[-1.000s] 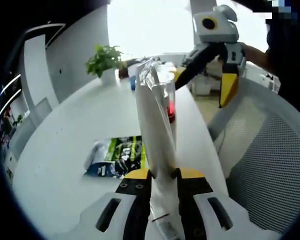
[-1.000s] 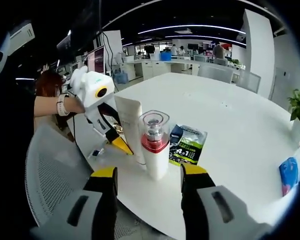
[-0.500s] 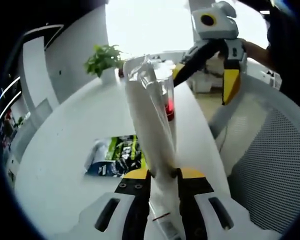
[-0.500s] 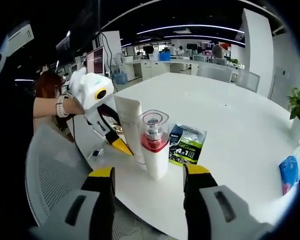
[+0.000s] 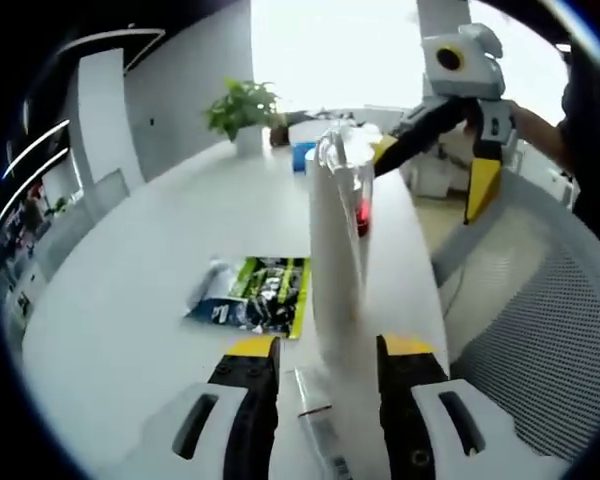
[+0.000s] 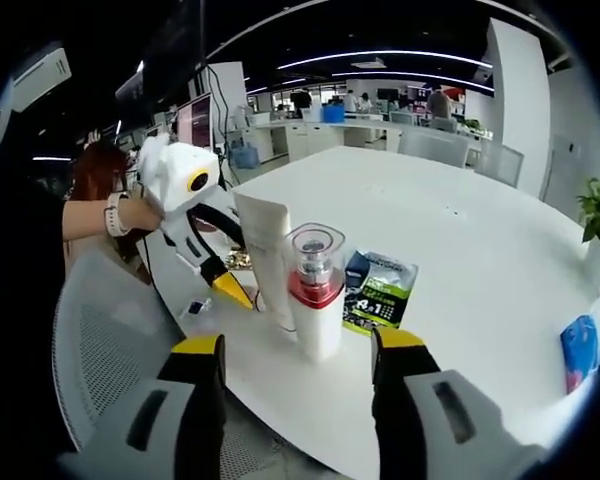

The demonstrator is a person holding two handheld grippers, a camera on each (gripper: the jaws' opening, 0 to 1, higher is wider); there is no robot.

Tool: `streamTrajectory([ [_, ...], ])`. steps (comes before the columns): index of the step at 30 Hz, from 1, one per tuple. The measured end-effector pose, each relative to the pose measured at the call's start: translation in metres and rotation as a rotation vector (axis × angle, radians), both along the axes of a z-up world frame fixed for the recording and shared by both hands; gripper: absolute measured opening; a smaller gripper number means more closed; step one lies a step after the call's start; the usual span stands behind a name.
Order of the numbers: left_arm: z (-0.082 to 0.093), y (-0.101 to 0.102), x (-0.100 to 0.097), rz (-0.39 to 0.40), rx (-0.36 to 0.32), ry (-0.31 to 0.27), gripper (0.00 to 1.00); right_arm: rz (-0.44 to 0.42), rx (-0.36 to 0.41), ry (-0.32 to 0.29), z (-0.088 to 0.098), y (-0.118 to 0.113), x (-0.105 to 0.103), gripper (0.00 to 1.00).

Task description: Arrange the skincare products in the storage area until every visible bottle or jar stands upright without overlapping.

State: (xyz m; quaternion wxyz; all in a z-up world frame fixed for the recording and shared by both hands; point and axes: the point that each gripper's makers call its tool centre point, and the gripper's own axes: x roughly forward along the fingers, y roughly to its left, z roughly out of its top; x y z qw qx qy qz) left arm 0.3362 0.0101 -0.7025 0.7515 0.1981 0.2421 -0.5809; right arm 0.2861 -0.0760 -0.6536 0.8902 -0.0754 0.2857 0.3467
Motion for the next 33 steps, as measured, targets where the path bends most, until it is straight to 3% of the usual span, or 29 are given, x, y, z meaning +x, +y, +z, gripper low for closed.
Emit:
streamTrajectory([
  [14, 0.019, 0.028, -0.004, 0.173, -0.035, 0.027, 0.66, 0.039, -0.001, -0.011, 0.005, 0.009, -0.002, 0.63],
  [26, 0.032, 0.056, -0.011, 0.296, -0.014, 0.028, 0.85, 0.054, -0.013, -0.027, 0.011, 0.011, -0.001, 0.7],
  [29, 0.033, 0.065, -0.01, 0.338, 0.012, 0.002, 0.91, 0.06, -0.021, -0.032, 0.013, 0.012, -0.001, 0.73],
  [33, 0.032, 0.071, -0.017, 0.34, 0.026, 0.009, 0.97, 0.068, -0.029, -0.034, 0.015, 0.015, -0.001, 0.76],
])
